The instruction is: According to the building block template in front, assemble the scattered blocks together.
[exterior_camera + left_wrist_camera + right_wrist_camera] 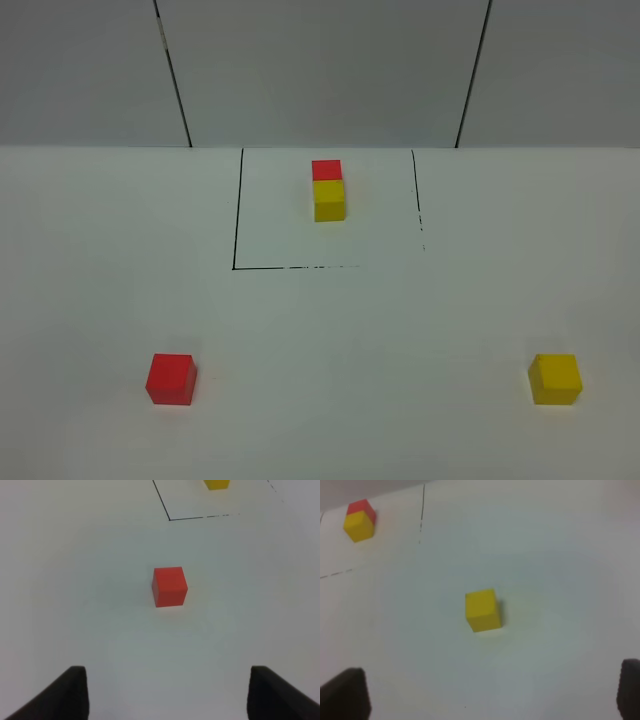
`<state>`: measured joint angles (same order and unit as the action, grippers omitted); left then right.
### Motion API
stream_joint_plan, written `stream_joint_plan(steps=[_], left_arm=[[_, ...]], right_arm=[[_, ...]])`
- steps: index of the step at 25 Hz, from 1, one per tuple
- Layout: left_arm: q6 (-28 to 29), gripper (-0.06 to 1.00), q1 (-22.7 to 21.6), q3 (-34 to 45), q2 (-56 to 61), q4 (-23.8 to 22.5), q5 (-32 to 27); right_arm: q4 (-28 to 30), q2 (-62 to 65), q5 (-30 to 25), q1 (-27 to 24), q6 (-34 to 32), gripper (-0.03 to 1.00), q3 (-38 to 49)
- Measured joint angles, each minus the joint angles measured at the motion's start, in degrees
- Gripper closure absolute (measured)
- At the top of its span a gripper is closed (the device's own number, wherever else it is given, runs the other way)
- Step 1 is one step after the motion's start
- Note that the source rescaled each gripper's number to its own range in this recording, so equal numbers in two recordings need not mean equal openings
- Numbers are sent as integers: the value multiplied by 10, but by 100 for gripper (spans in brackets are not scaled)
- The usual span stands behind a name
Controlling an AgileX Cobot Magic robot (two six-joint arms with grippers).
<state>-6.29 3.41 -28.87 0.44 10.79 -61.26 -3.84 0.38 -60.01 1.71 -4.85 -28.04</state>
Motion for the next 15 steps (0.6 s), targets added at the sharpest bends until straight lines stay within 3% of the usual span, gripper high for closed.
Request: stream_joint_plan(steps=[15], left_arm=[[0, 52, 0, 0, 0, 0, 0]], right_arm=[[1, 0, 0, 0, 0, -2, 0]])
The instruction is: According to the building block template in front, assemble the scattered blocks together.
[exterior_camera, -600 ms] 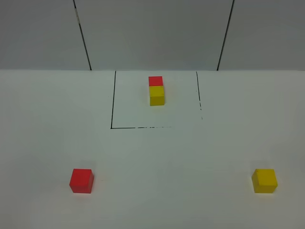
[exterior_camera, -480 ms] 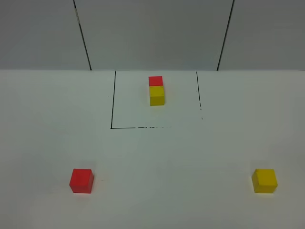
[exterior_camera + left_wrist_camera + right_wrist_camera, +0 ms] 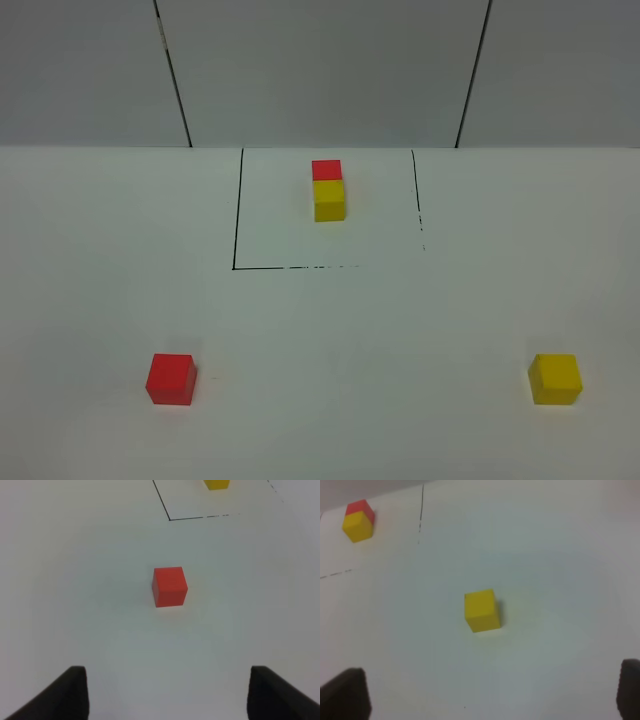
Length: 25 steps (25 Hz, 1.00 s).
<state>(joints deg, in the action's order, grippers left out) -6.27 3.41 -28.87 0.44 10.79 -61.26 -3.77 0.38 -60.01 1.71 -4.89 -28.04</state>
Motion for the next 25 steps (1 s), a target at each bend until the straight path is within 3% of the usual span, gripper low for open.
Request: stream_joint_plan(steps=[22, 25], left_arm=[[0, 52, 0, 0, 0, 0, 0], [0, 45, 0, -4, -9, -2, 4]], right_arm=[[1, 0, 0, 0, 0, -2, 0], [1, 0, 0, 0, 0, -2, 0]])
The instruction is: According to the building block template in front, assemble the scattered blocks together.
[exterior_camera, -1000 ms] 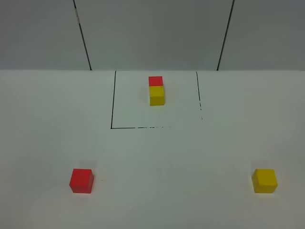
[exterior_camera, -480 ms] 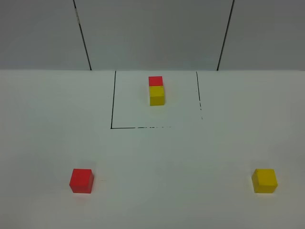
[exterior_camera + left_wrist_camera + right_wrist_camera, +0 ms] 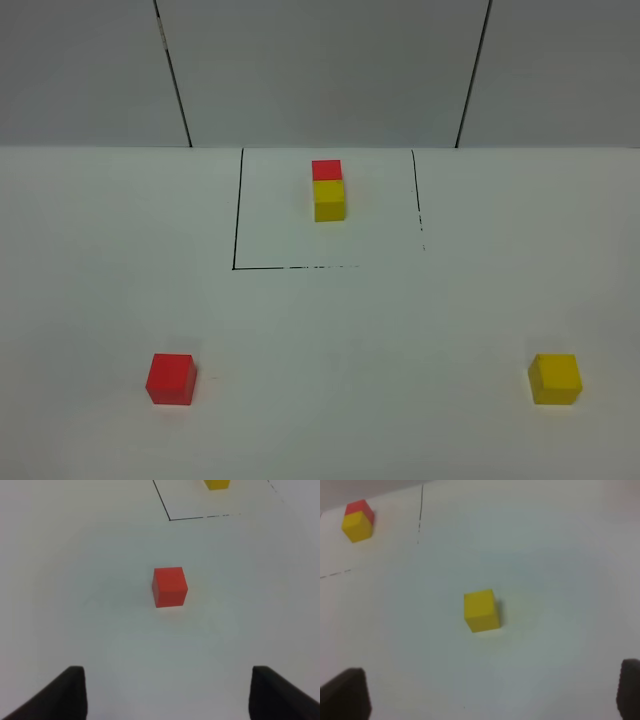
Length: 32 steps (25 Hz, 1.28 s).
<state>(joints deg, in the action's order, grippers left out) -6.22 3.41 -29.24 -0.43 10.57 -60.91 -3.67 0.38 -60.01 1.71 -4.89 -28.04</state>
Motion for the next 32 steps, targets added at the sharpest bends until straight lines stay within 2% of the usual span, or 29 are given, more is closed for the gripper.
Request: stream_joint_plan(steps=[6, 9, 16, 19, 23, 27, 30, 32], left_arm=[[1, 8, 0, -55, -126, 16, 44], [1, -1, 0, -88, -242, 40, 71], [-18, -3, 6, -175, -567, 77, 98], [-39, -2, 37, -216, -688, 84, 100], [-35, -2, 104, -271, -810, 79, 110], [59, -2, 146, -311, -895, 31, 126], [143, -1, 149, -318, -934, -28, 125], [178, -1, 149, -318, -950, -63, 116]], right_arm=[[0, 0, 0, 0, 0, -2, 0], [0, 0, 0, 0, 0, -2, 0], [0, 0, 0, 0, 0, -2, 0], [0, 0, 0, 0, 0, -2, 0], [0, 0, 0, 0, 0, -2, 0], [0, 0, 0, 0, 0, -2, 0], [0, 0, 0, 0, 0, -2, 0], [0, 0, 0, 0, 0, -1, 0]])
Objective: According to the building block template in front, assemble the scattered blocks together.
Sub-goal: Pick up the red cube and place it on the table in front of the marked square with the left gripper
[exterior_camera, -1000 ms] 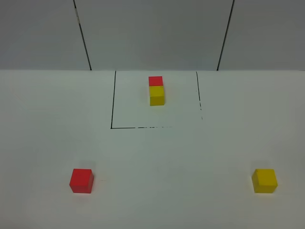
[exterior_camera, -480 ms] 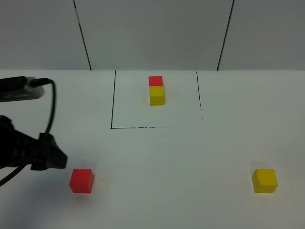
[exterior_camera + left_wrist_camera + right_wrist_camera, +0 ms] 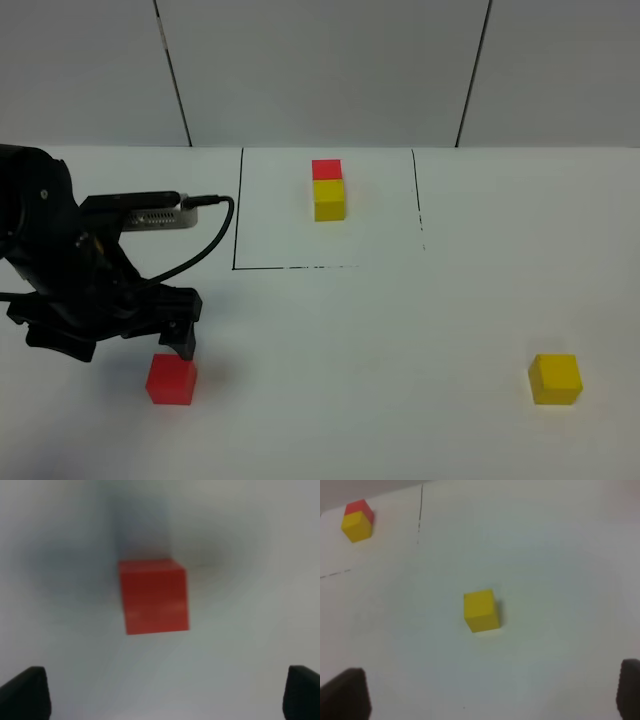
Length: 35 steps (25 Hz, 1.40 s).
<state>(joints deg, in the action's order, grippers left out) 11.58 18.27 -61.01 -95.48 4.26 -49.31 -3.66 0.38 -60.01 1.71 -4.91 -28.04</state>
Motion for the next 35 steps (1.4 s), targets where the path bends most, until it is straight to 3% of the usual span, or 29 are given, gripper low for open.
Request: stream_joint_plan(steps=[10, 17, 24, 30, 35], left_arm=[[17, -1, 0, -5, -67, -17, 15], [-25, 1, 0, -5, -133, 29, 66], [-28, 6, 0, -5, -170, 35, 105], [-28, 16, 0, -10, -184, 31, 100], [-26, 36, 0, -12, -190, 18, 94]], right_arm=[[0, 0, 0, 0, 0, -1, 0], [0, 0, 0, 0, 0, -1, 0], [0, 0, 0, 0, 0, -1, 0], [0, 0, 0, 0, -1, 0, 0], [0, 0, 0, 0, -1, 0, 0]])
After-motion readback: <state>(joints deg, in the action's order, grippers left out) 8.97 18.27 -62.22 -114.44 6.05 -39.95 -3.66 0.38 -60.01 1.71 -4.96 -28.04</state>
